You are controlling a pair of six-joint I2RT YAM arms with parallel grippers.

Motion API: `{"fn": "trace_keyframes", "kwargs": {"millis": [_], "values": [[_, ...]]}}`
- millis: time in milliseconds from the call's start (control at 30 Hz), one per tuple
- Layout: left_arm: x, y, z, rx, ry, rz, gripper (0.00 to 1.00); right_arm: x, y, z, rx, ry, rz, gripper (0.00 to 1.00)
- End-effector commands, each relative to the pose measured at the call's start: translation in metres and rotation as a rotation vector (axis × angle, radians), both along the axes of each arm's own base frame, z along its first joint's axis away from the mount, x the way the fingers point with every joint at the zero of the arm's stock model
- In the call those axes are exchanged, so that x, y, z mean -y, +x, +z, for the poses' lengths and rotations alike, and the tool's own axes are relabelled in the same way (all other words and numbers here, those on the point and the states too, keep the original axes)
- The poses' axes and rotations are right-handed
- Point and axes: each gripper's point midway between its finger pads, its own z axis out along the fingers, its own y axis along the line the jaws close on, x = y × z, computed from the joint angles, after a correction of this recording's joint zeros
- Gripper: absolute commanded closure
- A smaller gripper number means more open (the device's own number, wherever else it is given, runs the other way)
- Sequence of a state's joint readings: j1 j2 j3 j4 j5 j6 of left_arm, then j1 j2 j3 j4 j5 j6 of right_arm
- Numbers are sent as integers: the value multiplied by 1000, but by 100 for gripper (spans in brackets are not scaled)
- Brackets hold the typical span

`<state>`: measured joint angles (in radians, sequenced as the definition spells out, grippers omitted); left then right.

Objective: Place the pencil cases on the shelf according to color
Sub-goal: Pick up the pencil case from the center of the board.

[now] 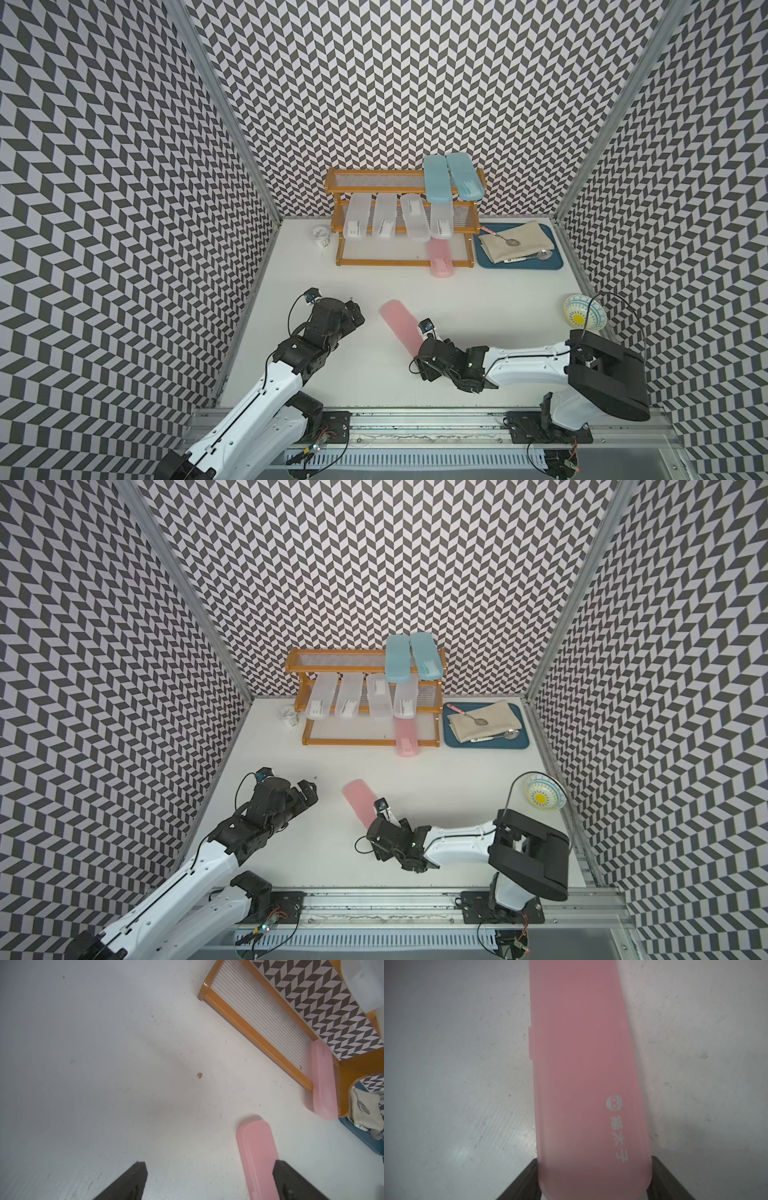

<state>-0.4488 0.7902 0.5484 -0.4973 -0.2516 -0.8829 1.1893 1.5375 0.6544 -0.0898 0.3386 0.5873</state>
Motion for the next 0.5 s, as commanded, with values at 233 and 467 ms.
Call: {"fn": "trace_keyframes", "kwargs": {"millis": [233,467], "values": [[-13,6,46,97,55,31,0,29,18,77,158,235,-218,47],[-7,12,44,102,44,16,0,30,28,97,230,272,-246,46]]}}
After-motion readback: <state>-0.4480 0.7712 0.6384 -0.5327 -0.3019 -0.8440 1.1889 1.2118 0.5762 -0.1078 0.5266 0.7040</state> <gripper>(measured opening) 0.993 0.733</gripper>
